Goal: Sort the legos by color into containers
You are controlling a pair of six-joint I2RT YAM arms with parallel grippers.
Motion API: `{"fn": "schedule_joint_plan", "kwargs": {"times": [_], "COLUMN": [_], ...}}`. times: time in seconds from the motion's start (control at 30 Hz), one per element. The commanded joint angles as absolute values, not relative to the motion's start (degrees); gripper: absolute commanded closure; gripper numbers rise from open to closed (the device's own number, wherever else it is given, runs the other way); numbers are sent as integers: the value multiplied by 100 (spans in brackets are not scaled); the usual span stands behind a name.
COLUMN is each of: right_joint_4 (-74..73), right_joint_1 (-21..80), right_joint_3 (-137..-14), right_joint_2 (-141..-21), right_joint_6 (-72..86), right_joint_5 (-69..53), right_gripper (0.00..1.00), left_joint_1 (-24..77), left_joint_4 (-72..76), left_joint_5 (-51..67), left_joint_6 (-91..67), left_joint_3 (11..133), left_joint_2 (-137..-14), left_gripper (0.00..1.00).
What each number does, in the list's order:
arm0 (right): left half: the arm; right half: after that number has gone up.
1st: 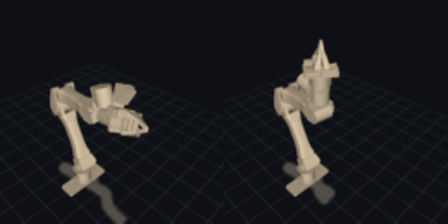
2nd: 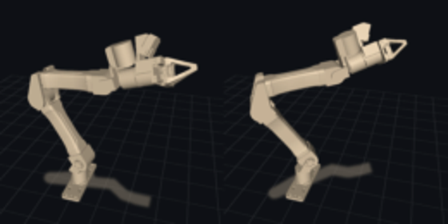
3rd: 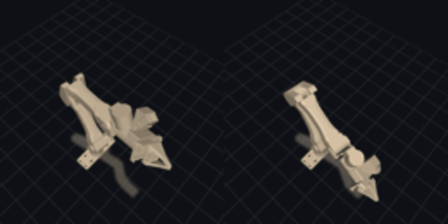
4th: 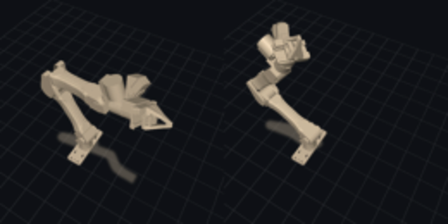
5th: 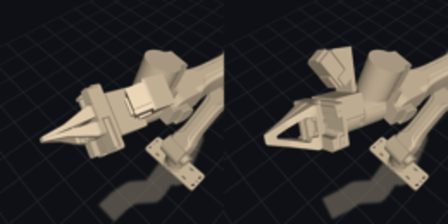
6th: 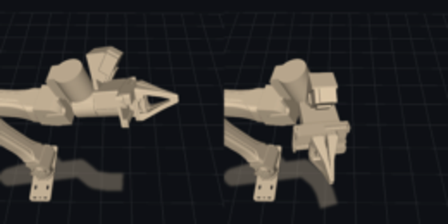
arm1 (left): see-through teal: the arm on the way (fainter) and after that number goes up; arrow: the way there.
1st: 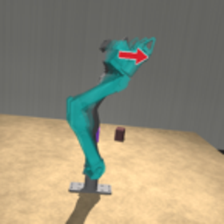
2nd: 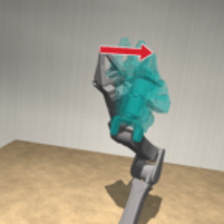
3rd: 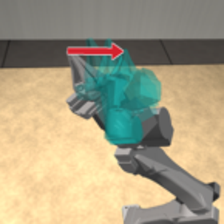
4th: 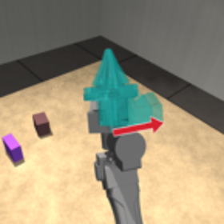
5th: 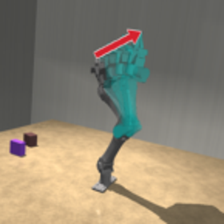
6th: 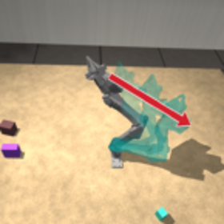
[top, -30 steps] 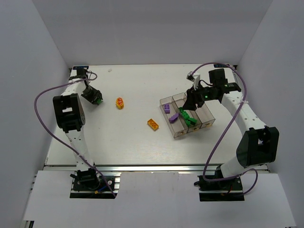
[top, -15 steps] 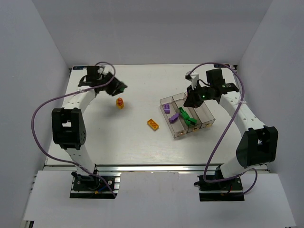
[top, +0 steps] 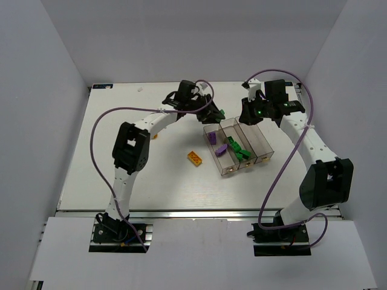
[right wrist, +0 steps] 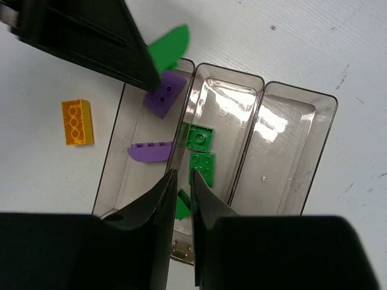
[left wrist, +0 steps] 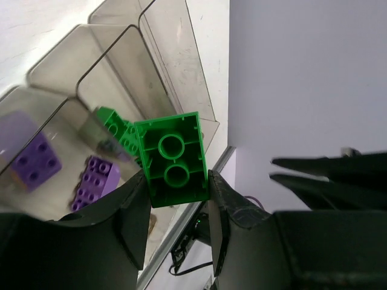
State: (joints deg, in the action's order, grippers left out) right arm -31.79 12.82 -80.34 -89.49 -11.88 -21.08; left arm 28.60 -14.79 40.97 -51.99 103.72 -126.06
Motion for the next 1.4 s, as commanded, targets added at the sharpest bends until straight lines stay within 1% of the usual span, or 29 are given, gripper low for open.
{"fn": "schedule_joint_plan", "kwargs": {"times": [0.0,0.07,0.17,0.2,0.3,0.37,0.4,0.43,0.5,0.53,0.57,0.73,0.8,0.87,0.9,0.93,0.97,1.0,1.03,1.07,1.1,1.13,1.17,1.2,1.23,1.27,1.3,1.33,1.37], "right_joint_4": [-3006,-2997,-3006,-3006,-2997,-3006,-3006,-3015,-3093,-3137,-3225,-3454,-3594,-3691,-3822,-3910,-4016,-4156,-4592,-4866,-5104,-5272,-5265,-5152,-4794,-4633,-4484,-4378,-4194], "right_joint_1": [1257,1239,1213,1204,1195,1169,1169,1178,1169,1186,1187,1134,1169,1160,1151,1151,1151,1151,1204,1239,1265,1379,1519,1660,1940,2229,2502,2653,2794], "right_joint_3": [-8086,-8025,-7972,-7972,-7954,-7945,-7937,-7945,-7972,-8006,-8016,-8042,-8059,-8112,-8121,-8147,-8156,-8165,-8174,-8139,-8113,-8051,-7972,-7789,-7683,-7551,-7532,-7541,-7567], "right_joint_2": [-8684,-8605,-8526,-8525,-8481,-8481,-8490,-8508,-8525,-8508,-8508,-8411,-8359,-8306,-8262,-8236,-8209,-8192,-8200,-8209,-8252,-8253,-8253,-8227,-8227,-8244,-8296,-8366,-8541], "right_joint_6": [-1072,-1090,-1107,-1107,-1134,-1134,-1134,-1142,-1256,-1326,-1379,-1784,-1976,-2144,-2240,-2459,-2609,-2810,-3413,-3758,-4031,-4234,-4262,-4202,-4071,-3878,-3754,-3649,-3308], "right_joint_5": [-1995,-1986,-1995,-2013,-2021,-2039,-2074,-2118,-2310,-2416,-2487,-3163,-3497,-3743,-4040,-4200,-4567,-4823,-5086,-5506,-5650,-5730,-5574,-5381,-5135,-4628,-4379,-4142,-3670], "right_gripper": [79,78,77,76,76,74,73,71,61,58,45,34,34,34,35,37,42,47,55,60,65,69,71,71,69,66,64,59,57], "left_joint_1": [3154,3208,3340,3392,3463,3516,3577,3577,3577,3577,3577,3577,3577,3499,3394,3314,3226,3034,2919,2805,2577,2471,2374,2208,2136,2075,2013,1934,1934], "left_joint_4": [-1949,-2117,-2241,-2293,-2443,-2487,-2522,-2522,-2488,-2461,-2444,-2461,-2479,-2505,-2505,-2514,-2653,-2724,-2803,-2934,-3005,-3067,-3180,-3260,-3348,-3462,-3506,-3542,-3551], "left_joint_5": [4079,3921,3727,3709,3718,3779,3805,3814,3797,3797,3771,3779,3797,3779,3701,3587,3403,3088,2946,2814,2734,2585,2497,2392,2086,1909,1742,1384,1267], "left_joint_6": [-5221,-5247,-5335,-5344,-5317,-5300,-5309,-5309,-5309,-5335,-5344,-5361,-5370,-5344,-5309,-5265,-5178,-4994,-4905,-4800,-4625,-4553,-4474,-4334,-4290,-4193,-4149,-4105,-4070], "left_joint_3": [11257,11521,11505,11505,11592,11663,11680,11698,11698,11681,11689,11865,11874,11796,11717,11455,11322,11172,10849,10663,10478,10276,9857,9635,9407,8917,8669,8440,7915], "left_joint_2": [-12831,-13121,-13263,-13289,-13368,-13447,-13473,-13491,-13491,-13474,-13465,-13456,-13386,-13255,-13150,-12818,-12614,-12377,-11931,-11666,-11419,-10904,-10637,-10365,-10058,-9472,-9153,-8836,-8207], "left_gripper": [98,94,88,88,79,70,64,53,45,43,38,37,37,44,59,72,83,100,100,100,100,100,100,92,79,65,52,34,28]}}
